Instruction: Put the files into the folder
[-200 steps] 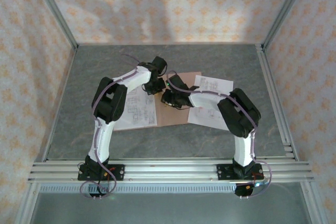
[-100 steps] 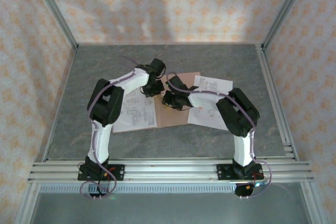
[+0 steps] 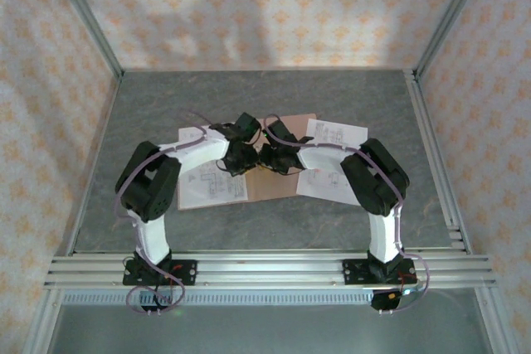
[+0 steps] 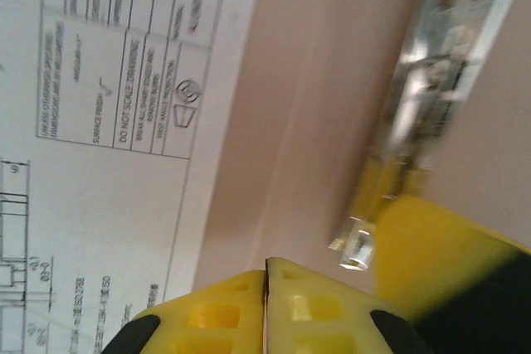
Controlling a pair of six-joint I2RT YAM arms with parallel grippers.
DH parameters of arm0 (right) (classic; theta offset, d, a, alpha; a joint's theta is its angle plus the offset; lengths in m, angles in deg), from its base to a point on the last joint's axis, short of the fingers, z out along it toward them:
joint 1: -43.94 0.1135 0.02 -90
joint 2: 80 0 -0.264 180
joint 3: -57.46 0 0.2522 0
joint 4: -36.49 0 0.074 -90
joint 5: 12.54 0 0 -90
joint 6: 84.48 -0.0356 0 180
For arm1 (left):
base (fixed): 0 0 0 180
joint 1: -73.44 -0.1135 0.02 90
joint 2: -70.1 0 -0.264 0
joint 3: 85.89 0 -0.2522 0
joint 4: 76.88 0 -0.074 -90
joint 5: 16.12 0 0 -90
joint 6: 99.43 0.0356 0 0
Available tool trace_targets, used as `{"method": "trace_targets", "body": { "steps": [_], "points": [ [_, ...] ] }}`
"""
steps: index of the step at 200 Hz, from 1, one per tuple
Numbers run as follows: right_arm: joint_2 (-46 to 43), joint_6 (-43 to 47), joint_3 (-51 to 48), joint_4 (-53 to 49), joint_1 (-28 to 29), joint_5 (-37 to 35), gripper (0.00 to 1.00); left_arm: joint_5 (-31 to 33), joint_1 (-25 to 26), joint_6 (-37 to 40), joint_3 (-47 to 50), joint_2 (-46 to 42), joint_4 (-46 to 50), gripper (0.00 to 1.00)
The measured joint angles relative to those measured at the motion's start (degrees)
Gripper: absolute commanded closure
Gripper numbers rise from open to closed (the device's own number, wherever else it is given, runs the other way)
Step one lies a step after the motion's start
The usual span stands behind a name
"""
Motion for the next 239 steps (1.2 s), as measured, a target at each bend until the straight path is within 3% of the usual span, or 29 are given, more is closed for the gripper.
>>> {"method": "trace_targets", "body": {
  "steps": [115,239],
  "points": [
    [-1.2,-0.1,-3.6,3.5,-0.8,-2.1,0.79,0.2,0.8,0.6,1.6,1.3,-5.6,0.95],
    [-5.3,-3.9,-9.1,10.3,-2.6,5.1,0.78,-0.1,-2.5,5.0,4.5,0.7,-10.4,0.99]
  ]
}}
